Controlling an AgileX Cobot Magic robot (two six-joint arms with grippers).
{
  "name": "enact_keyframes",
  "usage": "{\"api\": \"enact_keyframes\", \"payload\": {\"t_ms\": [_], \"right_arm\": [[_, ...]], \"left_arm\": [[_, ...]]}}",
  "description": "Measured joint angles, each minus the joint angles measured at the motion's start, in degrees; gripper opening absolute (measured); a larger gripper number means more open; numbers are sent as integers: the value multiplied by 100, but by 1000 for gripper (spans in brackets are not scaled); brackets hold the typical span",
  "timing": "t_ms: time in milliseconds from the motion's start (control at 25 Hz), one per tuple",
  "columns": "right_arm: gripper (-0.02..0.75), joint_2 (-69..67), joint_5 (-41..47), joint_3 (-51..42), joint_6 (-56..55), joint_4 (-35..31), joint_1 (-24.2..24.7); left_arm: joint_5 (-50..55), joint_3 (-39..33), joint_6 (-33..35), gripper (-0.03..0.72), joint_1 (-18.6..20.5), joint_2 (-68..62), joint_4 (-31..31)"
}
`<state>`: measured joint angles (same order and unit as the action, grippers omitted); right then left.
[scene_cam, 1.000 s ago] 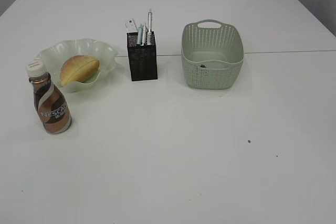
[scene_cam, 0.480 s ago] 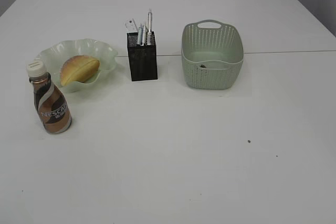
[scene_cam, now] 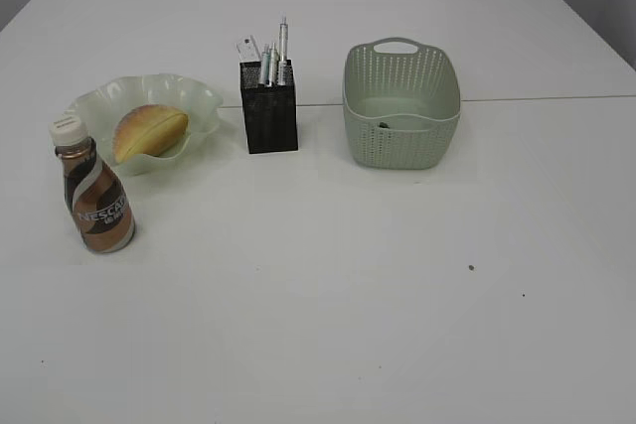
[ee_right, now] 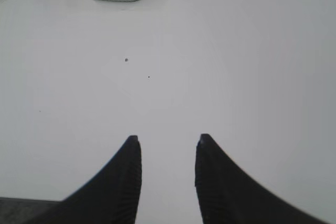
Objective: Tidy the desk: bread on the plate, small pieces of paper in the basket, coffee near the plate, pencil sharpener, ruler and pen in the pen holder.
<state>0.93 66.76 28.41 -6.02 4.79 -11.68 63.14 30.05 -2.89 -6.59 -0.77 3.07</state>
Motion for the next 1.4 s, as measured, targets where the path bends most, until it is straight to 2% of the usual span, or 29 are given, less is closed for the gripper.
{"api": "enact_keyframes", "payload": {"t_ms": [400, 720, 960, 1400], "right_arm": [[258, 0, -9, 0, 602, -596, 0], [258, 0, -9, -13, 703, -639, 0], [258, 0, -9, -13, 707, -639, 271], [258, 0, -12, -13, 716, -639, 295]], "left_arm": [[0, 0, 0, 241, 0, 0, 0], [0, 0, 0, 241, 0, 0, 0], [0, 0, 0, 240, 0, 0, 0], [0, 0, 0, 240, 0, 0, 0]]}}
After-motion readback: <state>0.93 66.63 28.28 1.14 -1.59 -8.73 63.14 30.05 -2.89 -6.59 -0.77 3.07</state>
